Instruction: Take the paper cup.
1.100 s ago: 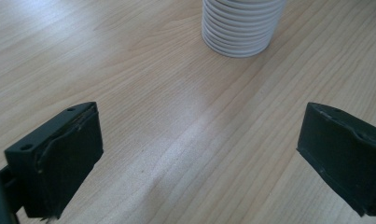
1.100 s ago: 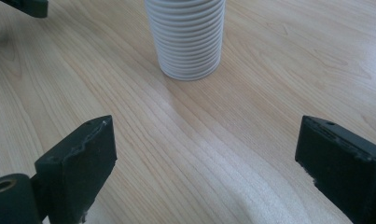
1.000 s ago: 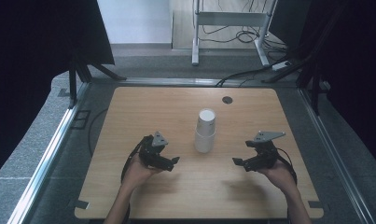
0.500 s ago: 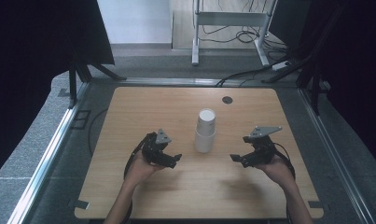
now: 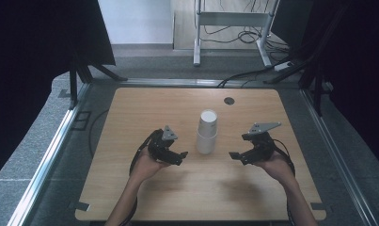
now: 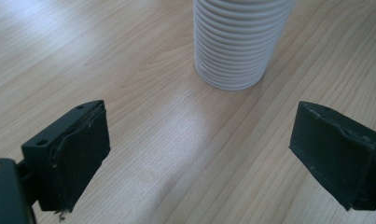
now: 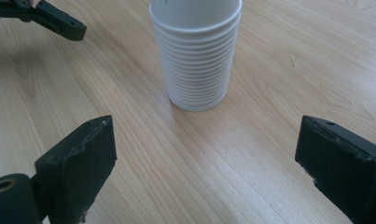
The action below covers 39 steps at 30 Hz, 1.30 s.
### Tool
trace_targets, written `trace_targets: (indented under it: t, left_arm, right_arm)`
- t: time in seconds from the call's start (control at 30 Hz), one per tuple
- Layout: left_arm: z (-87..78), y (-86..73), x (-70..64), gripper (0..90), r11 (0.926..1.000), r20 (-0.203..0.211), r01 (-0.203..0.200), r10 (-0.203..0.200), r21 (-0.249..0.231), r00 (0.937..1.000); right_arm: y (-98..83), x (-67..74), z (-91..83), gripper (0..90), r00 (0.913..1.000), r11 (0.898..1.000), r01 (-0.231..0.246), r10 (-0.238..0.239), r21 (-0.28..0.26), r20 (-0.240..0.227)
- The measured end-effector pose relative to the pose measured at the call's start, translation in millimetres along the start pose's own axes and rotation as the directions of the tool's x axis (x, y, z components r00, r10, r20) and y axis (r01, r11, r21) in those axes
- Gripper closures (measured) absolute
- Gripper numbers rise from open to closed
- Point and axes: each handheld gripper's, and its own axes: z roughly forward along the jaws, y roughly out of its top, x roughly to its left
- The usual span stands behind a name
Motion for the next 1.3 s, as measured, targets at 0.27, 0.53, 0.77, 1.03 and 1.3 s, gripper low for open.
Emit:
trace_targets:
  t: [0.27, 0.53, 0.77, 1.03, 1.3]
  left_arm:
    - [6.0, 8.9, -0.5, 5.2, 1.0, 0.013, -0.01, 0.01, 0.0, 0.9999]
    - [11.4, 17.2, -1.0, 5.4, 0.9998, 0.019, -0.021, 0.021, 0.003, 0.9996]
    - [15.4, 24.9, 0.5, 7.4, 0.9996, 0.027, -0.029, 0.028, 0.006, 0.9992]
    - [18.9, 32.8, 1.4, 7.4, 0.9996, 0.029, -0.029, 0.029, 0.005, 0.9992]
    - [22.5, 39.9, 0.3, 7.5, 0.9992, 0.043, -0.039, 0.039, 0.003, 0.9983]
  right_arm:
    - [8.1, -1.3, 1.8, 5.3, 0.9998, 1.0, -0.006, 0.006, -0.004, -0.017]
    - [17.4, -2.2, 2.9, 5.0, 0.9997, 1.0, 0.011, -0.011, -0.001, -0.021]
    - [24.4, -4.6, 5.5, 5.0, 0.9992, 1.0, 0.02, -0.02, -0.005, -0.035]
    - [32.4, -6.1, 9.2, 5.4, 0.9991, 1.0, 0.029, -0.029, 0.0, -0.032]
    - [42.3, -8.0, 12.9, 6.9, 0.9987, 0.999, 0.038, -0.039, -0.002, -0.034]
